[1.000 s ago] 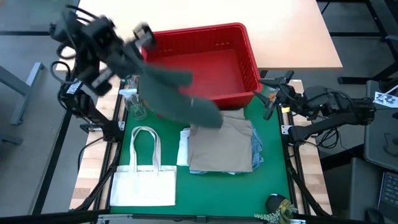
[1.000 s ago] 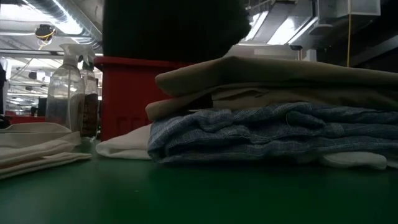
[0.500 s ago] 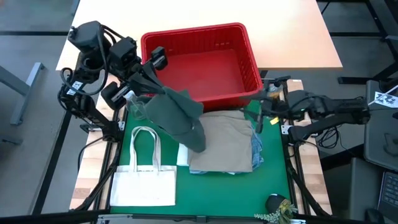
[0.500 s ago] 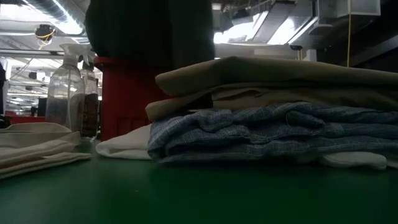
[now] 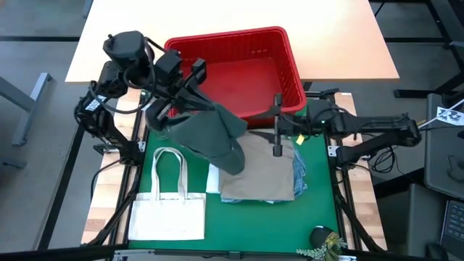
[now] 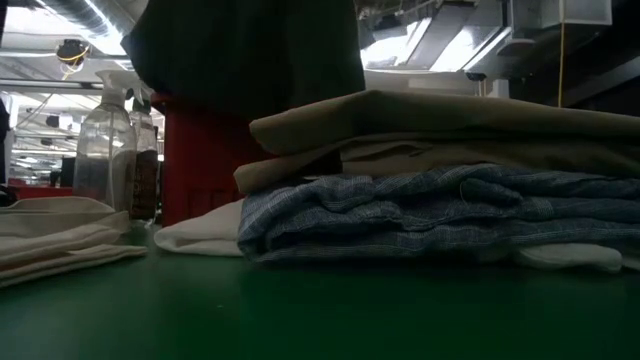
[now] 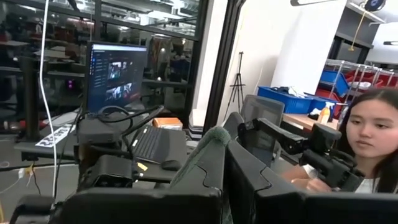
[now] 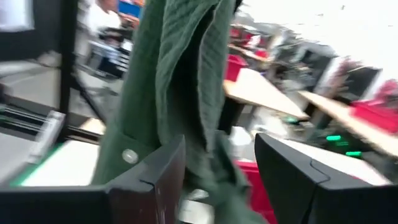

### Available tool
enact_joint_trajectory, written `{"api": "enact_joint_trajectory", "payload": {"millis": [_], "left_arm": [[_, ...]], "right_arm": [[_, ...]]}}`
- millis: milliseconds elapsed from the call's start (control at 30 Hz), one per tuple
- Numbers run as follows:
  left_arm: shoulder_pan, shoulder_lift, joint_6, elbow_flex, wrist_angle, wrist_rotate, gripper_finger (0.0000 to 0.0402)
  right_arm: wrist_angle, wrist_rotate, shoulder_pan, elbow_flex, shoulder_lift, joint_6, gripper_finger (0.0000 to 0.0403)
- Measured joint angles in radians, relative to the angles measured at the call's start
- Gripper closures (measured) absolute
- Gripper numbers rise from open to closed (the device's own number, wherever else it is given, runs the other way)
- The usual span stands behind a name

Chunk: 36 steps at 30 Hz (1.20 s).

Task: Fold Laundry from Bin
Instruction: Fold the green polo shirt

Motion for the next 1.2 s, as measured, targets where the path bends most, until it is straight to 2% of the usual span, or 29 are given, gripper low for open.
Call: {"api": "enact_joint_trajectory", "payload": {"millis": [133, 367, 800, 867, 933, 1100, 1133, 1200], "left_arm": [[0.0, 0.003, 0.0, 0.0, 0.0, -0.005, 0.0401], [0.0, 0.014, 0.03, 0.0, -0.009, -0.007, 0.0401], [0.0, 0.026, 0.052, 0.0, -0.008, -0.036, 0.0401], [0.0, 0.026, 0.051, 0.0, -0.009, -0.036, 0.0401], [-0.004, 0.026, 0.051, 0.0, -0.01, -0.036, 0.0401], [-0.014, 0.026, 0.044, 0.0, -0.013, -0.036, 0.0401], [-0.016, 0.026, 0.043, 0.0, -0.012, -0.036, 0.0401], [-0.021, 0.026, 0.031, 0.0, -0.012, -0.036, 0.0401]], "right_arm": [[0.015, -0.169, -0.044, 0.0, 0.027, 0.106, 0.0207], [0.063, -0.328, -0.074, 0.0, 0.073, 0.248, 0.0207], [0.205, -0.345, -0.073, 0.0, 0.177, 0.332, 0.0211], [0.203, -0.337, -0.073, 0.0, 0.177, 0.332, 0.0226], [0.204, -0.328, -0.073, 0.0, 0.173, 0.332, 0.0258], [0.223, -0.327, -0.073, 0.0, 0.14, 0.331, 0.0379], [0.222, -0.327, -0.073, 0.0, 0.127, 0.326, 0.039], [0.217, -0.326, -0.073, 0.0, 0.099, 0.327, 0.0386]]}}
